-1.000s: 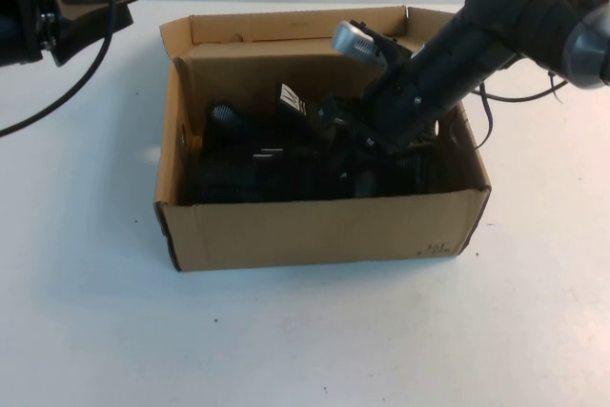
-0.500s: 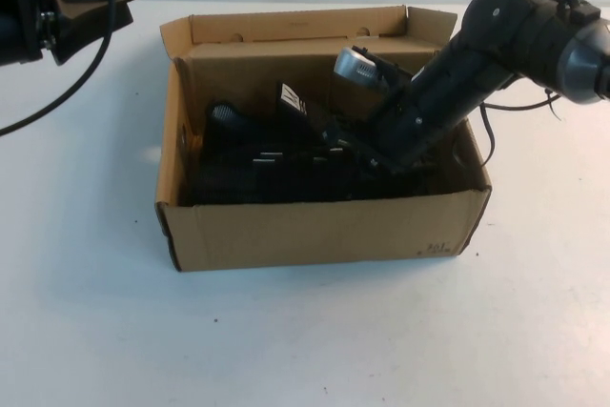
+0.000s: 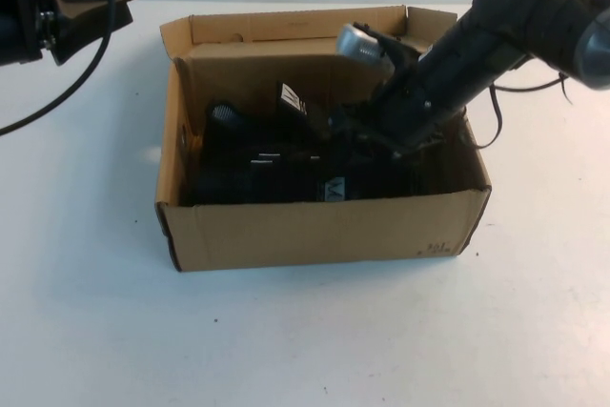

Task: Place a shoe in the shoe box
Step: Place the shoe in the shoe box

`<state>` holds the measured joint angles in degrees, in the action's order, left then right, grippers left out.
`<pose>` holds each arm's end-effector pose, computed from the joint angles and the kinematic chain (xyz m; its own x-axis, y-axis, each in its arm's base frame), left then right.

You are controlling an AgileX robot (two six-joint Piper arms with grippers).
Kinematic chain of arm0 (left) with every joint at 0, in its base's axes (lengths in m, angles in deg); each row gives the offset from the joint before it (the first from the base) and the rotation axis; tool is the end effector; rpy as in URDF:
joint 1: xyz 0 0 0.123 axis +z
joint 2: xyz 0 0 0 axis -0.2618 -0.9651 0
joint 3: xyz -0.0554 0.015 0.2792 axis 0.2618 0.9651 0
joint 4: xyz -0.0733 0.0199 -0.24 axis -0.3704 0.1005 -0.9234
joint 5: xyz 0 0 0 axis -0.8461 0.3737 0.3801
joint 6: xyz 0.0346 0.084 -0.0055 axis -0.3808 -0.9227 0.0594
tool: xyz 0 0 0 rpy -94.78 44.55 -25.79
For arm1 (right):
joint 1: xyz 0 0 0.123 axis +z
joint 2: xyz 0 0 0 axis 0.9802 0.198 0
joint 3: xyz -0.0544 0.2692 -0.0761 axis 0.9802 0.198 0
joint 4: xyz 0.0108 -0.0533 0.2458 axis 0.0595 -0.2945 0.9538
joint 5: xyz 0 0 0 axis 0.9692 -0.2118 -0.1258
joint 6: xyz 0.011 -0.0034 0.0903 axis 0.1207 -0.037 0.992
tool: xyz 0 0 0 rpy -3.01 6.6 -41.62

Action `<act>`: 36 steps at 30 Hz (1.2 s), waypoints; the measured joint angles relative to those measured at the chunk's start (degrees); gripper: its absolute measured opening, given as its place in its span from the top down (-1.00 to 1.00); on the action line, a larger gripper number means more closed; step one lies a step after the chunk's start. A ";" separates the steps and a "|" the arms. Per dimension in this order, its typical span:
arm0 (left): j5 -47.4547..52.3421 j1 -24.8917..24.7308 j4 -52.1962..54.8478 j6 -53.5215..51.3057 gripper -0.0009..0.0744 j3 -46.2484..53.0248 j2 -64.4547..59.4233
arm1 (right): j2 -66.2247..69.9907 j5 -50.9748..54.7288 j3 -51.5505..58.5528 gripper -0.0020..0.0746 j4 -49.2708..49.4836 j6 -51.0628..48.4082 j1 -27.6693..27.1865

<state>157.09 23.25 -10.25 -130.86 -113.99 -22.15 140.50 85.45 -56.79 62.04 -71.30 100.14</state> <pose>0.3367 -0.0371 0.3258 -0.6674 -0.3048 -0.6795 0.5545 0.4057 -0.7266 0.3818 0.2066 0.2565 -0.9335 -0.3047 -0.1891 -0.3571 0.7404 0.5694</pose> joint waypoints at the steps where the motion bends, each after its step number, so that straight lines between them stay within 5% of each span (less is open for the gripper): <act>1: 0.00 0.00 0.00 0.11 -0.17 0.00 0.00 | -0.28 0.00 -0.57 -0.12 -0.10 0.00 0.00; 4: 0.00 0.00 0.00 0.13 -0.17 0.00 1.22 | -0.54 0.12 -2.36 -0.29 -0.24 0.68 0.00; 9: 0.00 0.00 0.27 0.23 -0.17 0.00 4.73 | -0.81 0.45 -5.41 -0.30 -1.71 1.00 0.00; 14: 0.39 0.00 4.67 0.53 -0.17 0.00 8.83 | -3.71 0.45 -6.73 -0.04 -7.63 1.34 0.00; 17: 0.74 0.00 7.50 1.41 -0.11 0.00 11.24 | -6.96 0.45 -6.71 0.29 -10.92 1.46 0.00; 21: 0.96 0.00 10.12 1.78 0.32 0.00 14.01 | -12.68 0.69 -6.71 0.82 -15.42 1.46 0.00; 25: 1.05 0.00 11.70 1.78 0.83 0.00 17.47 | -20.02 1.20 -6.71 0.95 -19.58 2.15 0.00; 32: -0.66 -0.51 24.32 5.10 0.97 0.00 30.66 | -33.71 -0.92 -6.48 0.98 -23.15 2.41 0.00; 36: -4.93 -7.34 34.94 7.82 0.98 -0.04 37.22 | -42.56 -8.69 -3.13 0.99 -24.55 2.41 0.00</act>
<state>152.16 15.91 24.69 -123.04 -114.03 15.08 97.94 76.76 -59.92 37.49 -68.89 100.14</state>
